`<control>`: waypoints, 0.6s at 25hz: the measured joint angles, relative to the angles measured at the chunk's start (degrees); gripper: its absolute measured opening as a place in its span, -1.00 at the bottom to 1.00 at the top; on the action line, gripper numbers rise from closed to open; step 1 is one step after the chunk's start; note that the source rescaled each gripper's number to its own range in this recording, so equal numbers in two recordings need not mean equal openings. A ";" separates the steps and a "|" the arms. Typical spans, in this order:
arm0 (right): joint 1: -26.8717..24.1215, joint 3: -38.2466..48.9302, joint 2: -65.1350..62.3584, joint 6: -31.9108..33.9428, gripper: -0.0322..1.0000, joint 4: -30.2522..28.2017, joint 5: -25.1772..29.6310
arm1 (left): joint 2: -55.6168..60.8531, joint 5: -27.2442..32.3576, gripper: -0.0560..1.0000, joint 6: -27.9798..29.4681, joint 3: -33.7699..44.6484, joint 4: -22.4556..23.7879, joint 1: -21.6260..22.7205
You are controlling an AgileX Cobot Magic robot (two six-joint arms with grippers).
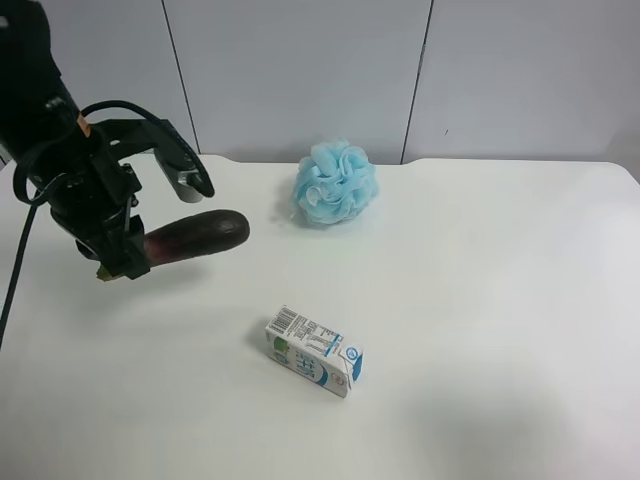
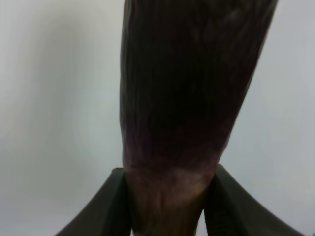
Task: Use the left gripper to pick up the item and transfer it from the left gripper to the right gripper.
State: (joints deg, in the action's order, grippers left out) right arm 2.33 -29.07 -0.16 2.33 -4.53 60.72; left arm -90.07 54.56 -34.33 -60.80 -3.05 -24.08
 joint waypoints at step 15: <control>0.00 0.00 0.00 0.00 1.00 0.00 0.00 | -4.11 8.14 -0.89 0.79 -12.88 -6.81 -8.99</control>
State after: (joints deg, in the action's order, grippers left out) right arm 2.33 -29.07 -0.16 2.33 -4.53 60.72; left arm -94.18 62.70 -33.55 -73.68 -9.86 -33.07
